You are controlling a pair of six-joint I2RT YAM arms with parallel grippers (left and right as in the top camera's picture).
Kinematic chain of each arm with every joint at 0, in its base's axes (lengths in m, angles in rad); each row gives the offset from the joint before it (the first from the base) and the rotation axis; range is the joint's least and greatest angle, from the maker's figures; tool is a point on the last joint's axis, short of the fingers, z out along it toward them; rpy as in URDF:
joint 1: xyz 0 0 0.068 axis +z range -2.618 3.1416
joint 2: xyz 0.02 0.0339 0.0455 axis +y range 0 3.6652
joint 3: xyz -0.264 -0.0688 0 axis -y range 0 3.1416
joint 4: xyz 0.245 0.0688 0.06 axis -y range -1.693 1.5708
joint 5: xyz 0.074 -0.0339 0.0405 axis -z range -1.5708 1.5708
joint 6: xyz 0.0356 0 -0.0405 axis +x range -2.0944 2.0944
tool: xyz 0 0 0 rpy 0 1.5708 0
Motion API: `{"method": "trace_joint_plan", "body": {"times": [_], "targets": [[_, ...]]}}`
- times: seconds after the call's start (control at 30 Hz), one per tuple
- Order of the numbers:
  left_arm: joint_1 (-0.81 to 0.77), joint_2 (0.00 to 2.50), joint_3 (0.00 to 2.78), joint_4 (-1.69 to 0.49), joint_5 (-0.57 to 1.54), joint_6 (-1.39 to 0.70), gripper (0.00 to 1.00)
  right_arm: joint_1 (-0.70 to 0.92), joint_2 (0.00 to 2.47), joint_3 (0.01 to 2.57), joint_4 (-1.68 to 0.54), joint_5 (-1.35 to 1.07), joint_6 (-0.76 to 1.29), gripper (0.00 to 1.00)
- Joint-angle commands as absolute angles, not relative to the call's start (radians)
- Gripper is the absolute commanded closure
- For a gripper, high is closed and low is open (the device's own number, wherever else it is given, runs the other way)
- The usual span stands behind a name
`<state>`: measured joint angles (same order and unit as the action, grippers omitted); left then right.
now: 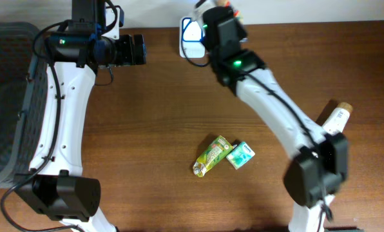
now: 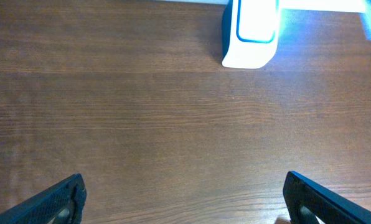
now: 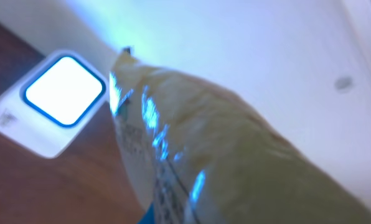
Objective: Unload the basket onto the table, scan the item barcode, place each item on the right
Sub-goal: 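Hold the snack bag barcode up to the scanner window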
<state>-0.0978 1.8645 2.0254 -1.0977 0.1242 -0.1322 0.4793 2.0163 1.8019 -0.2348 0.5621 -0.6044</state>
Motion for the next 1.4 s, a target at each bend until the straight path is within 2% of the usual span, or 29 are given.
{"method": "trace_joint_plan", "body": {"times": [0.0, 0.1, 0.2, 0.77, 0.93, 1.37], "targets": [[-0.095, 1.868, 2.027, -1.098, 0.135, -0.134, 0.01, 0.499, 2.113, 1.821, -0.088, 0.641, -0.977, 0.96], [-0.095, 1.868, 2.027, -1.098, 0.135, -0.134, 0.01, 0.499, 2.175, 1.820, 0.076, 0.640, -1.127, 0.96], [-0.095, 1.868, 2.027, -1.098, 0.135, -0.134, 0.01, 0.499, 2.218, 1.820, 0.212, 0.635, -1.182, 0.96], [-0.075, 1.868, 2.027, -1.098, 0.135, -0.134, 0.01, 0.504, 2.278, 1.820, 0.225, 0.606, -1.190, 0.96], [-0.005, 1.868, 2.027, -1.098, 0.135, -0.134, 0.01, 0.505, 2.279, 1.820, 0.224, 0.607, -1.191, 0.96], [0.355, 1.868, 2.027, -1.098, 0.135, -0.134, 0.01, 0.509, 2.279, 1.820, 0.225, 0.606, -1.198, 0.96]]}}
